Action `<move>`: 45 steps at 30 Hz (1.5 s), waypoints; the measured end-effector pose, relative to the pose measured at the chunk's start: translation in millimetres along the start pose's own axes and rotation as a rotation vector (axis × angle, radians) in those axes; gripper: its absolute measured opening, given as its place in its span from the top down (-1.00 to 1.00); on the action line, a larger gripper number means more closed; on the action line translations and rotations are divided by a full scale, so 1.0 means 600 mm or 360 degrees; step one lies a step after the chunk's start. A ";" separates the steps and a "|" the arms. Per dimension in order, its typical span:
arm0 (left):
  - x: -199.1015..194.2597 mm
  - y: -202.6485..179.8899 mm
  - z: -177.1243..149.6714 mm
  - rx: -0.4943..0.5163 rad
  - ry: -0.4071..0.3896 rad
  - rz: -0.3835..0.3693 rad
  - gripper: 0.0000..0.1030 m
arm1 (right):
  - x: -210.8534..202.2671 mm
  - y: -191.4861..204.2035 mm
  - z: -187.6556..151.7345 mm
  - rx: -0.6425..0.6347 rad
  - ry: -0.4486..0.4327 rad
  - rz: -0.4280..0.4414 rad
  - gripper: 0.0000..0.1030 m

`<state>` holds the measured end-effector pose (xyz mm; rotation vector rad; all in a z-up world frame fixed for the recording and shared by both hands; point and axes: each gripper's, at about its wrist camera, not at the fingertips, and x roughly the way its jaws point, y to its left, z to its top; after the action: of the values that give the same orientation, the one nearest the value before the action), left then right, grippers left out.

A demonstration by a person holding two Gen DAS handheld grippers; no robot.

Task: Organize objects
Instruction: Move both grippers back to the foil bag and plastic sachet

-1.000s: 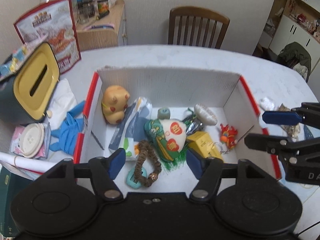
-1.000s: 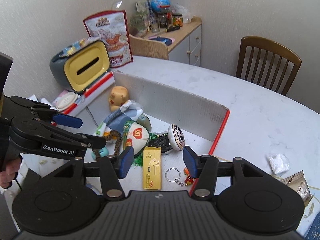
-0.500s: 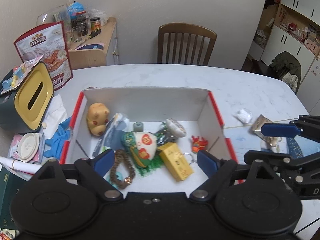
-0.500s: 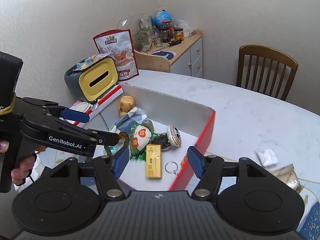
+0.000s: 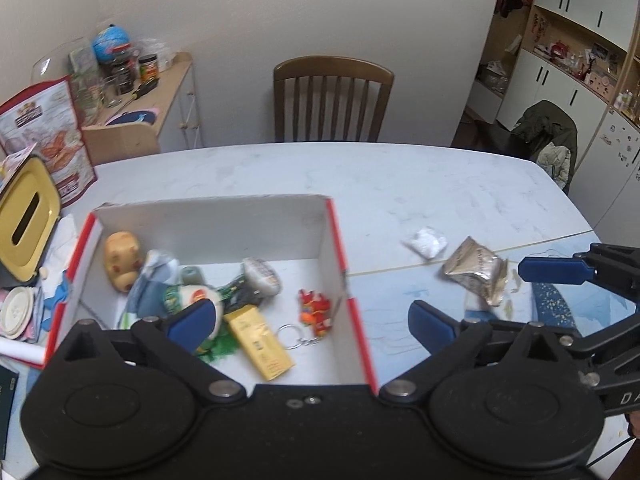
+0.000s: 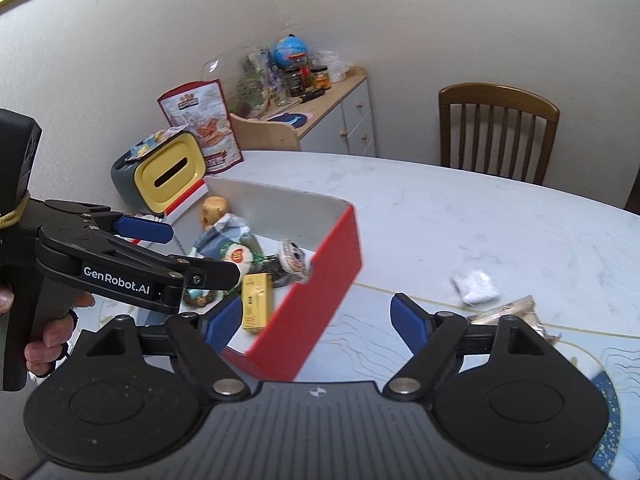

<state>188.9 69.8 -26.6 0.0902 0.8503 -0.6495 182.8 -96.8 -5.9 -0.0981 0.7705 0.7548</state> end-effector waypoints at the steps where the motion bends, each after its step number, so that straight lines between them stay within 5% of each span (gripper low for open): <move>1: 0.002 -0.010 0.002 0.0002 -0.0005 -0.0003 -0.99 | -0.004 -0.008 -0.002 0.0008 -0.0012 -0.0003 -0.63; 22: 0.122 -0.181 0.056 -0.0040 0.0017 -0.0059 -0.99 | -0.028 -0.206 -0.048 0.0059 -0.0006 -0.0179 -0.64; 45: 0.357 -0.220 0.119 -0.0303 0.0332 -0.0008 -0.99 | 0.120 -0.327 -0.064 -0.0095 0.0150 -0.0149 -0.64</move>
<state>264.8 -166.2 -110.3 -0.0167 1.1102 -0.5674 321.5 -213.0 -117.2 -0.2236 0.8276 0.6880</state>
